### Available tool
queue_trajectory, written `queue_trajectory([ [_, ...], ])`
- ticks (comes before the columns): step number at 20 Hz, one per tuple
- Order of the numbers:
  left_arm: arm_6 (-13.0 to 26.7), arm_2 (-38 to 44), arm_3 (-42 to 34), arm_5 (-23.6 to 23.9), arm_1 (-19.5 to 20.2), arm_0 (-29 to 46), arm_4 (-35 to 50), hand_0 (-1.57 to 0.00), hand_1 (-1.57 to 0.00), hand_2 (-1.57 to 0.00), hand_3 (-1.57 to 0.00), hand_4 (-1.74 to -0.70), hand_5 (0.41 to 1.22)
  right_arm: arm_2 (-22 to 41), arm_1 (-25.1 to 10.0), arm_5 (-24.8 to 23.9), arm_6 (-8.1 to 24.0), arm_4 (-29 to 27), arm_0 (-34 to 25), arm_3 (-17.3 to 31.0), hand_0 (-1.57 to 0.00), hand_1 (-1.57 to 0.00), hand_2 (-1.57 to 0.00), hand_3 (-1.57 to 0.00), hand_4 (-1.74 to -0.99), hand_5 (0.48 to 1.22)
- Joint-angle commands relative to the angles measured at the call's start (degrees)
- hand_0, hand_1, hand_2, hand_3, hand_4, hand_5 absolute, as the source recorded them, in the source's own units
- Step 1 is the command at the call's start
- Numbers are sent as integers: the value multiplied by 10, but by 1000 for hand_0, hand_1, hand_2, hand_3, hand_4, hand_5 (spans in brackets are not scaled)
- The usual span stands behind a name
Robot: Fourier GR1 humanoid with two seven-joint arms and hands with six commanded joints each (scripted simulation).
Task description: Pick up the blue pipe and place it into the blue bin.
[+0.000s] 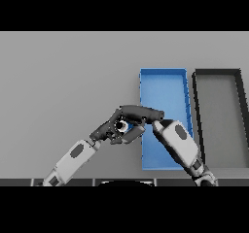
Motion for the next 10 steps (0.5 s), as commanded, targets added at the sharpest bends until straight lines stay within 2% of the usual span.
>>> queue_trajectory([
  [1, -10, 5, 9, 6, -11, 3, 7, -1246, -1217, -1115, -1166, -1655, 1221, 4, 6, -2, 0, -11, 10, -4, -1291, -1285, -1298, -1178, -1495, 826],
  [3, -9, 12, 0, 5, -19, 9, 19, -1363, -1344, -1254, -1312, -1686, 1221, -3, 4, -4, -29, -9, 13, 0, -1392, -1388, -1396, -1320, -1452, 968],
  [4, -20, 13, 5, 2, -22, 13, 17, -1404, -1390, -1310, -1364, -1697, 1221, -1, 1, 5, -54, 28, 14, -5, -1428, -1425, -1431, -1370, -1441, 1019],
  [5, -2, 14, 1, 4, -22, 9, 14, -1438, -1426, -1348, -1405, -1706, 1221, 3, 1, 10, -83, 56, 17, -6, -1456, -1454, -1459, -1410, -1447, 1059],
  [7, 3, 22, -2, 2, -21, 11, 17, -1486, -1478, -1390, -1465, -1719, 1221, 7, -5, 9, -82, 58, 17, -12, -1498, -1496, -1500, -1468, -1465, 1118],
  [9, -6, 25, 3, -7, -19, 13, 21, -1516, -1512, -1388, -1503, -1727, 1221, 3, 0, 4, -65, 50, 20, -15, -1524, -1523, -1525, -1505, -1475, 1155],
  [10, -17, 22, -3, -5, -15, 15, 9, -1435, -1354, -1221, -1333, -1648, 1221, -2, 1, 2, -64, 38, 20, -15, -1533, -1533, -1534, -1518, -1480, 1168],
])
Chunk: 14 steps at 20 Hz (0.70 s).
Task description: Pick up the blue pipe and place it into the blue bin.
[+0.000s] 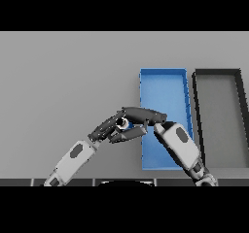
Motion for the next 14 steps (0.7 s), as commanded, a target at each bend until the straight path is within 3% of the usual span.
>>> queue_trajectory([
  [1, -8, -5, -5, 1, 10, -2, -19, -1157, -1083, -977, -1066, -1535, 1221, 0, 8, -7, 6, -12, 1, 2, -1541, -1540, -1542, -1529, -1483, 1179],
  [4, -12, -11, 14, -33, 31, -32, -44, -592, -554, -500, -546, -1216, 1221, -1, 20, -8, 31, 3, 2, -7, -1556, -1555, -1556, -1549, -1490, 1199],
  [6, -28, -20, 18, -34, 38, -25, -54, -378, -354, -319, -349, -1088, 1113, -11, 25, 12, 42, 3, 6, -7, -1561, -1561, -1561, -1557, -1492, 1207],
  [8, -9, -20, 21, -26, 38, -29, -62, -242, -226, -204, -223, -999, 930, -14, 40, 20, 13, 9, 14, -7, -1565, -1565, -1565, -1562, -1494, 1212],
  [10, -2, -22, 14, -21, 46, -24, -67, -154, -145, -130, -142, -942, 785, -19, 42, 27, 16, 6, 12, -13, -1567, -1567, -1567, -1565, -1496, 1215],
  [14, 16, -17, 29, -21, 42, -34, -64, -63, -59, -53, -58, -887, 638, -27, 55, 26, 9, 35, 8, -6, -1569, -1569, -1569, -1569, -1493, 1219],
])
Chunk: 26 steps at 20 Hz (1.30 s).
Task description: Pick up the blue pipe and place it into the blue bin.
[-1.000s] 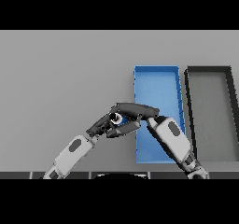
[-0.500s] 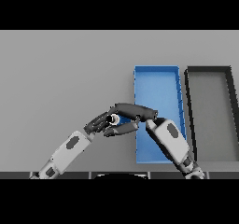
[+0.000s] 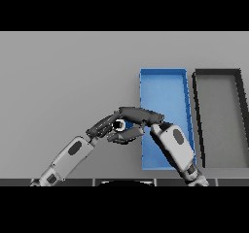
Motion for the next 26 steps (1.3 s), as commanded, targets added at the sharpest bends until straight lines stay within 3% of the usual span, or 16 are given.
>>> queue_trajectory([
  [1, 4, -2, -3, -3, -3, 5, 6, -50, -47, -42, -46, -887, 617, -1, -3, 6, -2, -9, 8, -4, -1570, -1570, -1570, -1569, -1491, 1219],
  [6, 15, 0, 2, 5, -8, 11, 9, -16, -15, -13, -14, -896, 562, -19, 5, -2, 22, -33, -2, 3, -1571, -1571, -1571, -1570, -1489, 1220],
  [8, 23, -3, -3, 4, -8, 15, 10, -10, -9, -8, -9, -901, 548, -26, 1, -19, 65, -97, -7, -13, -1571, -1571, -1571, -1571, -1491, 1221],
  [10, 30, -4, -11, 3, -3, 22, 14, -6, -5, -5, -5, -911, 534, -34, -14, -43, 110, -169, -29, -25, -1571, -1571, -1571, -1571, -1581, 1221],
  [14, 51, -4, -6, -3, -8, 14, 19, -2, -2, -1, -2, -917, 504, -74, -54, -144, 173, -294, -110, -20, -1571, -1571, -1571, -1571, -1675, 1194],
  [17, 56, -9, -10, -1, -10, 19, 16, 0, 0, 0, 0, -917, 503, -113, -88, -198, 162, -373, -197, 5, -1571, -1571, -1571, -1571, -1707, 1141],
  [19, 41, -7, -17, -4, 2, 26, 17, 0, 0, 0, 0, -912, 502, -143, -116, -206, 139, -374, -249, 26, -1571, -1571, -1571, -1571, -1720, 1127],
  [22, 38, -4, -27, -5, 8, 27, 20, 1, 1, 1, 1, -903, 495, -177, -143, -249, 117, -341, -310, 91, -1571, -1571, -1571, -1571, -1730, 1110],
  [23, 43, -5, -30, -8, 5, 29, 26, 1, 1, 1, 1, -906, 492, -184, -150, -246, 101, -311, -322, 124, -1571, -1571, -1571, -1571, -1732, 1117],
  [26, 46, -7, -31, -7, 4, 30, 25, 1, 1, 1, 1, -911, 490, -208, -174, -255, 90, -256, -332, 213, -1571, -1571, -1571, -1571, -1736, 1135],
])
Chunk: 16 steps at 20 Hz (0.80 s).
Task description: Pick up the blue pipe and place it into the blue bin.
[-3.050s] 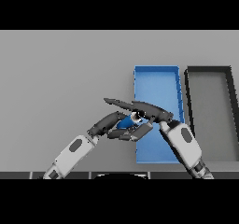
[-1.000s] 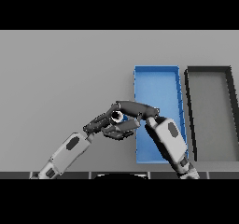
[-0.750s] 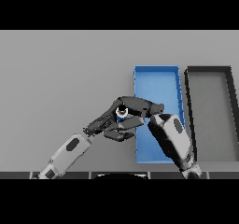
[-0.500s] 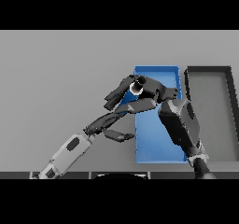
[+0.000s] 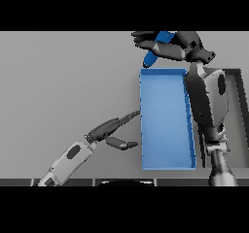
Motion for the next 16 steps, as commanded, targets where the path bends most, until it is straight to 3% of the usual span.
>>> queue_trajectory([
  [1, -4, 2, 2, 1, 0, -1, -1, 1, 1, 1, 1, -911, 487, -5, -9, 9, 0, 13, 9, 21, -1571, -1571, -1571, -1571, -1737, 1135],
  [5, 6, 7, 7, 4, -2, -2, 2, 1, 1, 1, 1, -898, 489, -18, -13, -4, 7, 56, 59, 83, -1571, -1571, -1571, -1571, -1740, 1117],
  [9, 9, 8, 13, 1, 0, 1, 2, 1, 1, 1, 1, -890, 474, -9, -7, -21, 39, 90, 137, 81, -1571, -1571, -1571, -1571, -1740, 1120],
  [12, -6, 9, 12, -1, 1, 1, 4, 1, 1, 1, 1, -887, 466, -4, -1, -45, 84, 92, 190, 71, -1571, -1571, -1571, -1571, -1741, 1120],
  [14, 0, 5, 6, 4, -3, 2, 1, 1, 1, 1, 1, -881, 463, 36, -20, -59, 84, 86, 223, 80, -1571, -1571, -1571, -1571, -1741, 1122],
  [16, -1, 7, 2, 1, 5, 7, 3, 1, 1, 1, 1, -882, 464, 77, -22, -67, 84, 85, 251, 84, -1571, -1571, -1571, -1571, -1655, 1124],
])
